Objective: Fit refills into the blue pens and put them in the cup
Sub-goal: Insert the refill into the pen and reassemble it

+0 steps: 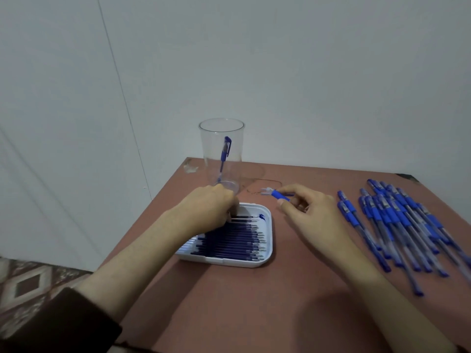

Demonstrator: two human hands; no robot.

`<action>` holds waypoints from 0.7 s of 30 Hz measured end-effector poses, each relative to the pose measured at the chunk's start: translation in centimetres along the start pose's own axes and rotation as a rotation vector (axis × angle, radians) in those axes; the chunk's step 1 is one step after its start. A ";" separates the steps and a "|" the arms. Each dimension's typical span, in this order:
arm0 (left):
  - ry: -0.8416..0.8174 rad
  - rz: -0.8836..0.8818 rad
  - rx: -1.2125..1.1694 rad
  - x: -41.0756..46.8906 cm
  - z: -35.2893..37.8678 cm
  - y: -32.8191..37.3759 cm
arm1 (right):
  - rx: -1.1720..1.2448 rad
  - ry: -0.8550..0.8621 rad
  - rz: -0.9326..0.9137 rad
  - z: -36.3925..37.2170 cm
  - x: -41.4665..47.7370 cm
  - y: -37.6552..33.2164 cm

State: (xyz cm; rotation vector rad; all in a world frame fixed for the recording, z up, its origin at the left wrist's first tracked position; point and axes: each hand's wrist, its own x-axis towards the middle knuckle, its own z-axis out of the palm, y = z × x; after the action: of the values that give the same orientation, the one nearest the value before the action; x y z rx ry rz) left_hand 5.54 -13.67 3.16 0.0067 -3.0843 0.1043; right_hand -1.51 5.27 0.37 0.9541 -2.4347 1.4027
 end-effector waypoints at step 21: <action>0.630 -0.163 -2.066 6.8 -0.1 8.6 | 0.076 0.147 0.107 -4.6 1.1 2.7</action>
State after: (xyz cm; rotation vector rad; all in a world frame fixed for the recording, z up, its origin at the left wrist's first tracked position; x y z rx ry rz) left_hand -1.25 -5.13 3.07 0.0952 -1.3162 -2.2253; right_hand -4.72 9.56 1.44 0.7172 -2.3706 1.5524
